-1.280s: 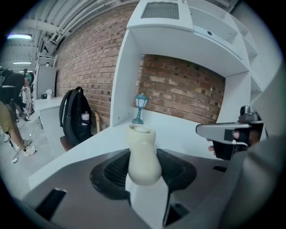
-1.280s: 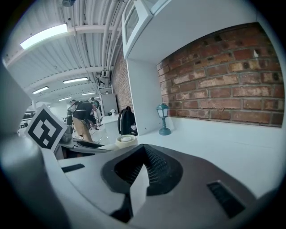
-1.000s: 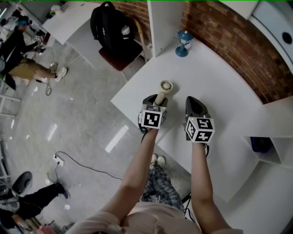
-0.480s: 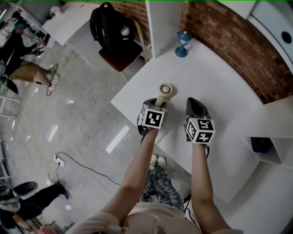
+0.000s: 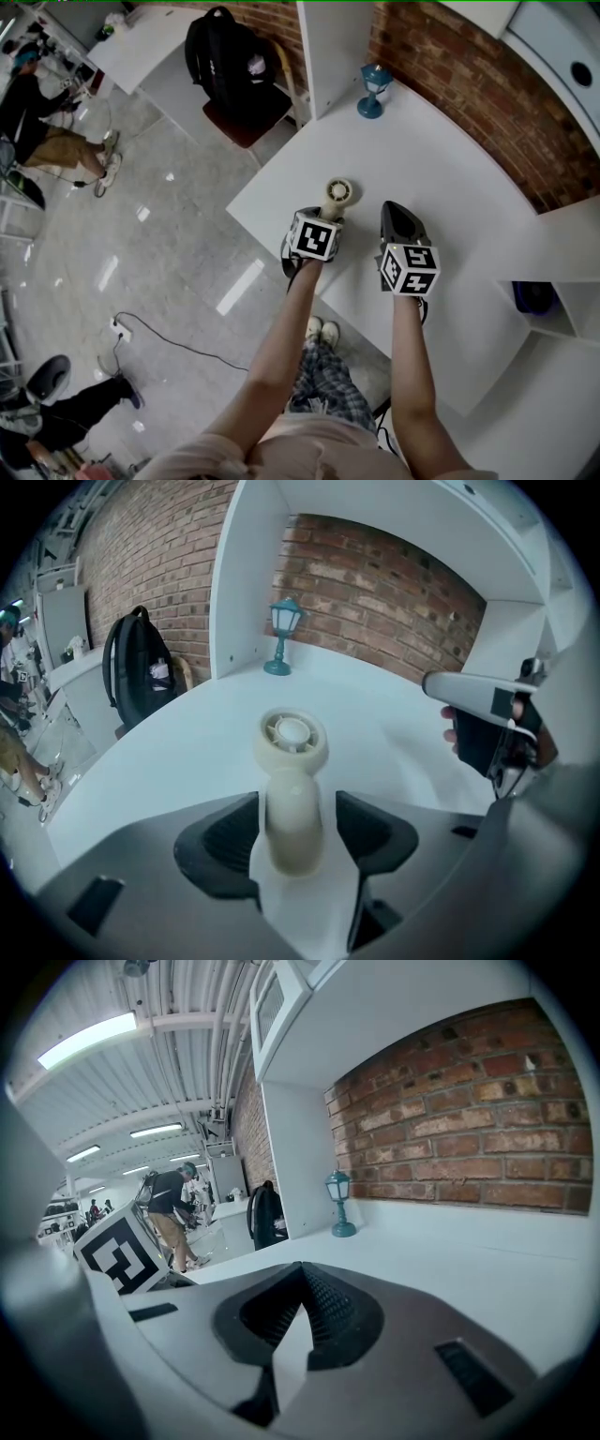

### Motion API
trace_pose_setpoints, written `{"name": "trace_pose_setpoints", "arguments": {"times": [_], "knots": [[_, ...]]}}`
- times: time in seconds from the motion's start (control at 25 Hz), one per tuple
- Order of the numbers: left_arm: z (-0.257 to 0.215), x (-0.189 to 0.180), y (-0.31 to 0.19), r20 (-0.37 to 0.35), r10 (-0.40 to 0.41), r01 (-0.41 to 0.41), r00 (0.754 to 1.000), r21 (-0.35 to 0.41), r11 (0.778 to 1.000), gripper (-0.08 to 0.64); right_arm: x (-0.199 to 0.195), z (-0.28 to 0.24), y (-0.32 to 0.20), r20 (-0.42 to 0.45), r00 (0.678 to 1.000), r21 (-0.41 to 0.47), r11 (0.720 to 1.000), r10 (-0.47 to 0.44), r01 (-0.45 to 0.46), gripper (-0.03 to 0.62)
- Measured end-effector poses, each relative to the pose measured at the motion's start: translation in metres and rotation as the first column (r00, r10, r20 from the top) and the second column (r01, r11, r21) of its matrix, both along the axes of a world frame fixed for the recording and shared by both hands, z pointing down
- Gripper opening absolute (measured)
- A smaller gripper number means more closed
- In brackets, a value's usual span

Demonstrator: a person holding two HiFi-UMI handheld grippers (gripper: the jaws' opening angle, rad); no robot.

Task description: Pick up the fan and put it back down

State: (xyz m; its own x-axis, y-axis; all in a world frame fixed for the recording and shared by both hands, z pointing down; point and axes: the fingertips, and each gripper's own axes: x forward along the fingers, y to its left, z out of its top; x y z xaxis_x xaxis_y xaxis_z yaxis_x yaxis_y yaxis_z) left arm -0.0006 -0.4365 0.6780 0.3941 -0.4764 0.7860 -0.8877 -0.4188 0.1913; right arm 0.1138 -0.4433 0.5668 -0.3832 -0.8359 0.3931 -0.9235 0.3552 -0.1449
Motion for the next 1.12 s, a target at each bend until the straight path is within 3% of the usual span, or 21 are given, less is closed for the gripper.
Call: {"name": "trace_pose_setpoints", "arguments": {"times": [0.12,0.32,0.56,0.76,1.0,1.12], "knots": [[-0.005,0.004,0.001,-0.017,0.005,-0.005,1.000,0.021,1.000,0.324,0.003,-0.002,0.001,0.006,1.000,0.005,1.000,0.002,-0.002,0.014],[-0.025,-0.001,-0.005,-0.009,-0.013,0.014,1.000,0.134,0.991,0.385,0.007,-0.004,0.001,0.014,1.000,0.009,1.000,0.010,-0.010,0.015],[-0.033,-0.001,-0.001,-0.037,-0.012,0.016,0.999,0.134,0.991,0.388,0.009,-0.009,0.003,0.016,1.000,0.010,1.000,0.019,-0.019,0.015],[-0.050,-0.003,0.003,-0.110,-0.034,0.050,0.993,0.145,0.988,0.387,0.012,-0.020,0.009,0.021,0.999,0.025,0.999,0.030,-0.031,0.015],[-0.107,-0.011,0.008,-0.211,-0.033,0.084,0.977,0.236,0.968,0.379,0.019,-0.045,0.025,0.030,0.998,0.057,0.997,0.051,-0.053,0.015],[-0.144,-0.018,0.013,-0.258,-0.023,0.108,0.966,0.322,0.941,0.284,0.025,-0.061,0.035,0.033,0.997,0.084,0.994,0.064,-0.066,0.015]]}}
